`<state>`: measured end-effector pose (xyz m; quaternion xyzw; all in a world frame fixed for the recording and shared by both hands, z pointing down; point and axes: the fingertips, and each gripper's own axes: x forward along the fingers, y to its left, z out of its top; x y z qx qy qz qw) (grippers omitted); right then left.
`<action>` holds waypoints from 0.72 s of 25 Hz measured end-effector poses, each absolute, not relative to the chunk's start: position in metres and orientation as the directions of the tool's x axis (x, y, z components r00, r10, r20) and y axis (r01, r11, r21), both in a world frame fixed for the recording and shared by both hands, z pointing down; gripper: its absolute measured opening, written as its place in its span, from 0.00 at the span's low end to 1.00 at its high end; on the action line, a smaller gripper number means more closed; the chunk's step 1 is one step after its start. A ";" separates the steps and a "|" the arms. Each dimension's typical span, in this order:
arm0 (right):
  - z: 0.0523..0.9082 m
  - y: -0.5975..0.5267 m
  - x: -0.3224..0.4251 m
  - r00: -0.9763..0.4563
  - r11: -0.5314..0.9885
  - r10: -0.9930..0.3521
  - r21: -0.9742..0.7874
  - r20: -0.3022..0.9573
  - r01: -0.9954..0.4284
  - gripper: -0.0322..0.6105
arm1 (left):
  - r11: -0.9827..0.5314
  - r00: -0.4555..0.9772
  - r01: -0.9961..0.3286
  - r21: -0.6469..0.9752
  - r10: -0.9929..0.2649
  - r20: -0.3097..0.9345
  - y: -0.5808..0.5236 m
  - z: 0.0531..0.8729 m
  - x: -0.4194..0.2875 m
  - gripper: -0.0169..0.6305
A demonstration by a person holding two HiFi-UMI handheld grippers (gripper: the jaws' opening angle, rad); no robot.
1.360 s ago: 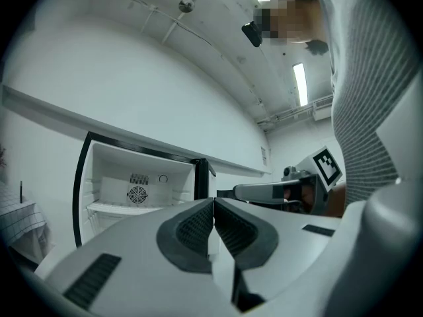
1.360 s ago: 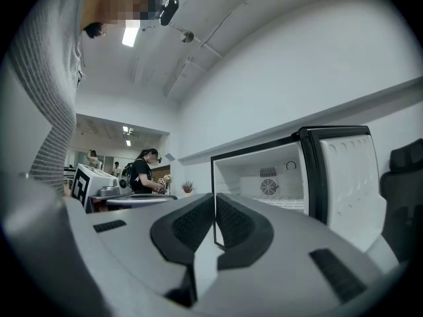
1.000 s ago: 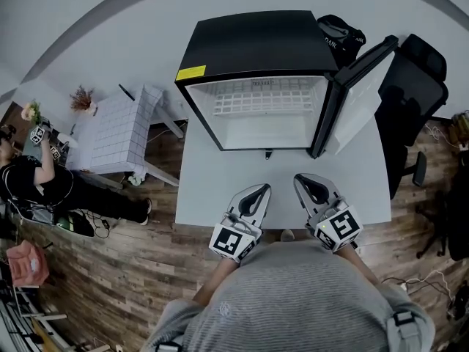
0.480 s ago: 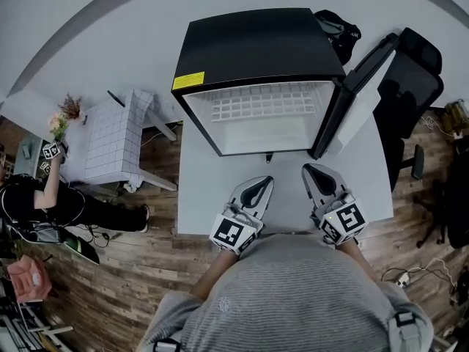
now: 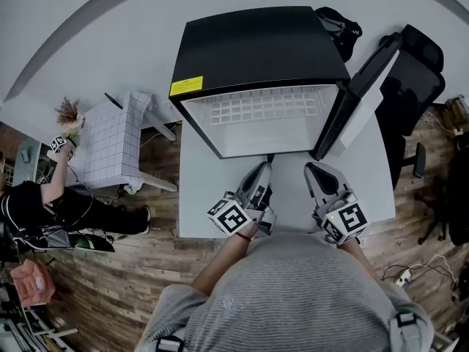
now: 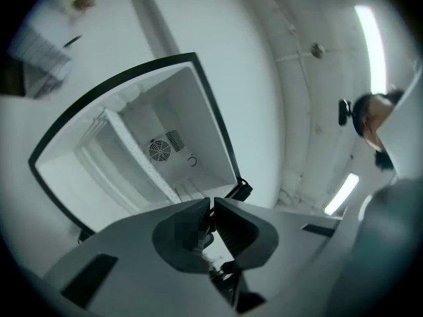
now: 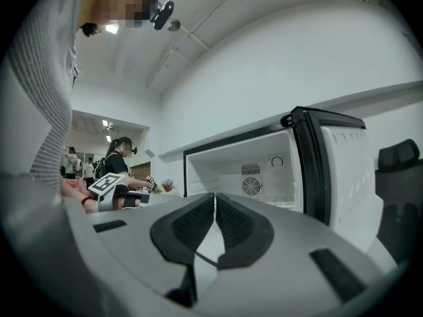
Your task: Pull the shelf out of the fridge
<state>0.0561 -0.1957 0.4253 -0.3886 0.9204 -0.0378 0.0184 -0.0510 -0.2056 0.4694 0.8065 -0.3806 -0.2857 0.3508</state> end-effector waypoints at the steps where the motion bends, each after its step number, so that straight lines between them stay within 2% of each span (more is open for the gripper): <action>1: 0.426 -0.197 0.057 -0.696 0.694 -0.718 -0.086 -0.001 -0.715 0.07 | -0.428 0.526 -0.354 0.831 -0.826 -0.201 -0.212 0.474 -0.054 0.05; 6: 0.426 -0.203 0.061 -0.690 0.687 -0.724 -0.091 0.004 -0.721 0.07 | -0.266 0.441 -0.065 0.962 -0.872 -0.211 -0.238 0.488 -0.053 0.05; 8: 0.425 -0.206 0.062 -0.686 0.684 -0.727 -0.091 0.000 -0.724 0.07 | -0.247 0.426 0.002 0.969 -0.876 -0.224 -0.250 0.489 -0.052 0.17; 9: 0.425 -0.207 0.062 -0.685 0.682 -0.729 -0.091 0.000 -0.726 0.07 | -0.242 0.420 0.028 0.970 -0.878 -0.231 -0.255 0.489 -0.051 0.19; 18: 0.432 -0.220 0.061 -0.699 0.698 -0.715 -0.044 0.017 -0.715 0.07 | -0.234 0.414 0.083 0.969 -0.876 -0.247 -0.280 0.493 -0.043 0.19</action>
